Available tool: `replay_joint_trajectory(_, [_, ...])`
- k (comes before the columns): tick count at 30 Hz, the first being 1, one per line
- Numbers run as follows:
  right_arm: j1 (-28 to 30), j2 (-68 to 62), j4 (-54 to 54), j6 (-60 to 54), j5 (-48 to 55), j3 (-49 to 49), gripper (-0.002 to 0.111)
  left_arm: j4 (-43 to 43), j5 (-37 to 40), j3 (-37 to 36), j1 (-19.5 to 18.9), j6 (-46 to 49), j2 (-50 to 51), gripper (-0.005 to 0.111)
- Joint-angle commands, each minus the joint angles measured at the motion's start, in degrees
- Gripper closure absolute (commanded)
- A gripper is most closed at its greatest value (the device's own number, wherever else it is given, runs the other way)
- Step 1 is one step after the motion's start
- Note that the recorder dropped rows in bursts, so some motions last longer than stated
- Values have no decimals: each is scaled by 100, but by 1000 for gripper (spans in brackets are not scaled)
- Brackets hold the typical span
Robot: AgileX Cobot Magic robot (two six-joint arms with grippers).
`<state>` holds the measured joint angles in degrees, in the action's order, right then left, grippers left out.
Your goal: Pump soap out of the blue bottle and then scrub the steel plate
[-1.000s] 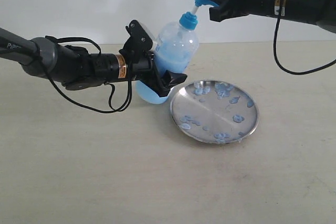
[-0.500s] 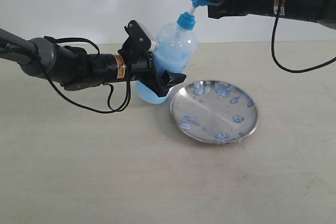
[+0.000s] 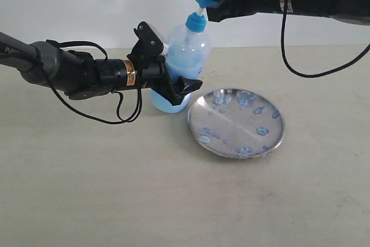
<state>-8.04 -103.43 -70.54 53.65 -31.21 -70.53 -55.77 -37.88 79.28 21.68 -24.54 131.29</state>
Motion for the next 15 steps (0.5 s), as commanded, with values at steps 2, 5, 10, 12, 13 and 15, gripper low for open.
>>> replay_joint_trajectory(2, [-110, -228, -614, -258, 412, 186, 109, -96, -168, -20, 81, 20, 40, 102])
replay_joint_trajectory(5, [-110, -117, -379, -635, 411, 186, 109, -96, -168, -20, 81, 20, 40, 102])
replay_joint_trajectory(10, [-110, 160, 842, -1493, 464, 186, 109, -96, -167, -20, 81, 10, 40, 102])
replay_joint_trajectory(12, [-110, 306, 1336, -1828, 464, 186, 109, -33, -167, -20, 81, -45, 40, 102])
replay_joint_trajectory(13, [-110, 398, 1576, -1967, 464, 186, 109, 29, -179, -20, 81, -55, 40, 102])
replay_joint_trajectory(15, [-100, 747, 2034, -2222, 453, 186, 109, 389, -442, -43, 48, -133, 40, 102])
